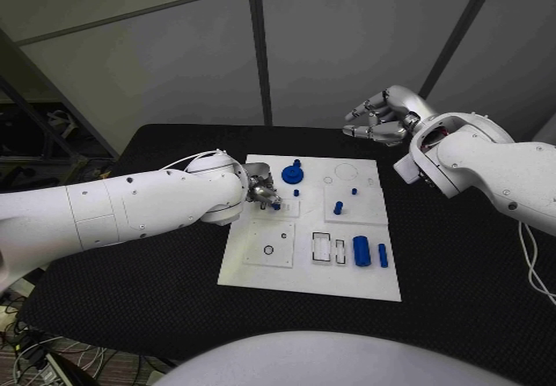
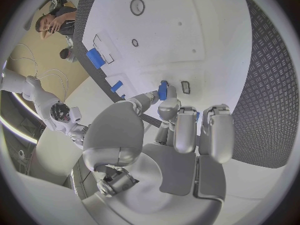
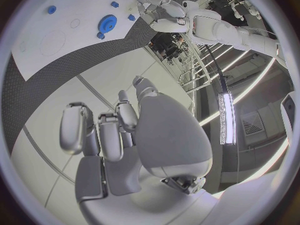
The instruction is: Assemble the parts on the task board
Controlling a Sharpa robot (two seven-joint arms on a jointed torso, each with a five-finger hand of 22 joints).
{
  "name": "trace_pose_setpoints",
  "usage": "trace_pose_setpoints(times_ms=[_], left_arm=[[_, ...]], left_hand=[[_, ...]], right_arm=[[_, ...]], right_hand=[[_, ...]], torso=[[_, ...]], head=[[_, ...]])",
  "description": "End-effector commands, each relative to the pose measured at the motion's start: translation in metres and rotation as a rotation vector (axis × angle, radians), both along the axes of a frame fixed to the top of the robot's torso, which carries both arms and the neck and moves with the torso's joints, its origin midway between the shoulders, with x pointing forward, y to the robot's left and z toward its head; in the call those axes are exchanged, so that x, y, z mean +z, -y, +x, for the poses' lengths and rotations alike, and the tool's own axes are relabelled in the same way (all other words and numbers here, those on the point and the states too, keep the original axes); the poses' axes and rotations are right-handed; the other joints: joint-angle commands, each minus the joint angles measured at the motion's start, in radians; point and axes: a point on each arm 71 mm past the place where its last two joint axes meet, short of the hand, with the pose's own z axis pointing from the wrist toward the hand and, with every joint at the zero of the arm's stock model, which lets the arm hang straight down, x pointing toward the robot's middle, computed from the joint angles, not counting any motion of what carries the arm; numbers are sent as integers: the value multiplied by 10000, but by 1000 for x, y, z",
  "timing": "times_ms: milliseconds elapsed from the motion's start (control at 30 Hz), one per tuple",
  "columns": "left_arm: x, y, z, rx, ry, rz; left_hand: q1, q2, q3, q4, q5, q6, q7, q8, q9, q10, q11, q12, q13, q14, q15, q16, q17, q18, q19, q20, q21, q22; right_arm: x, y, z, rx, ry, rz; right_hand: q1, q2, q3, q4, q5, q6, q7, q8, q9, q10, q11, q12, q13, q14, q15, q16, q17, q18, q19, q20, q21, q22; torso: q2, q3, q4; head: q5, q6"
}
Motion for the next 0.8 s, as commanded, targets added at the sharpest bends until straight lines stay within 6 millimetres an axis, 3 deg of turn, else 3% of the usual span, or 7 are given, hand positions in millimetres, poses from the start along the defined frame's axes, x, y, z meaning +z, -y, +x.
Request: trace_pose_setpoints(times_ms=[33, 800], left_arm=[[-1, 0, -1, -247, -227, 292], [-2, 0, 1, -216, -228, 307]], left_hand=[[-95, 12, 1807, -1730, 57, 3, -88, 64, 11, -61, -42, -42, -14, 601, -82, -65, 1306, -188, 50, -38, 38, 997], [-200, -44, 1741, -1697, 118, 18, -106, 127, 57, 68, -49, 178, 204, 604, -80, -64, 1309, -191, 55, -38, 40, 1009]], right_arm=[[1, -1, 0, 79, -62, -66], [0, -2, 0, 112, -74, -68]], right_hand=[[-126, 9, 6, 48, -24, -71, -2, 0, -8, -49, -1, -45, -6, 800, -31, -54, 1627, 93, -65, -21, -35, -10], [-136, 9, 3, 55, -52, -70, -2, 3, -8, -53, -2, -48, -9, 799, -31, -58, 1623, 96, -73, -20, -44, -25]], torso=[[1, -6, -1], [9, -9, -2]], head=[[14, -7], [5, -29]])
